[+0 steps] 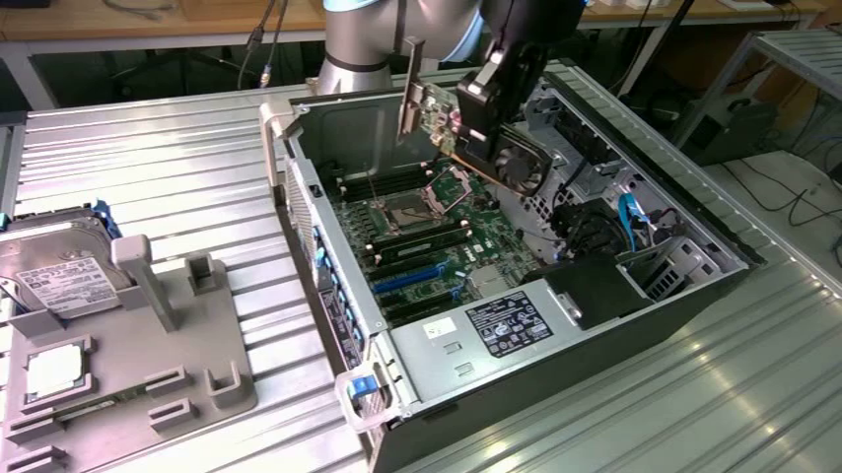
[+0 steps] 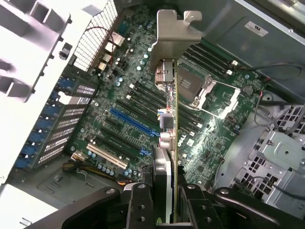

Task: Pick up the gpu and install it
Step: 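Insert the gpu into the slot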

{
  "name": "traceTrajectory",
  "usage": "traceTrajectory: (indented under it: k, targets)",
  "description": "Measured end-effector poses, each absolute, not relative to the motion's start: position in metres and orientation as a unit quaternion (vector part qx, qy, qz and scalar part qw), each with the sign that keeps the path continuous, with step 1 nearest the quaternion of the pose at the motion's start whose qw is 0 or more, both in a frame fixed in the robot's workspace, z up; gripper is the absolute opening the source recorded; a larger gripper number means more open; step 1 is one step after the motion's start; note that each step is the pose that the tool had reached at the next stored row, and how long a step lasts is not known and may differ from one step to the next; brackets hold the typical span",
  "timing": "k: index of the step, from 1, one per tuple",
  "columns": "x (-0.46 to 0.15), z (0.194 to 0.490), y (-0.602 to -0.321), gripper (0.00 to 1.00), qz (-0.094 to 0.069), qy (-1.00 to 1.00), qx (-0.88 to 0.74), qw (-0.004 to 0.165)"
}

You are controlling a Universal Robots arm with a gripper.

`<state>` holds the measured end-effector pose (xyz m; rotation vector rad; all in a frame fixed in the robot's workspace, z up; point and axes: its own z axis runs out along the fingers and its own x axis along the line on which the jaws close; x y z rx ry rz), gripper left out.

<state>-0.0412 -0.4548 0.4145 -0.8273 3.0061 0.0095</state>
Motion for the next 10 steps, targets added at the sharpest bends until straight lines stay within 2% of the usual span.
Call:
traceTrajectory:
  k: [10]
  targets:
    - [-0.0412,0.4145,-0.4548,0.28,0.004,0.942,-0.335,0.012]
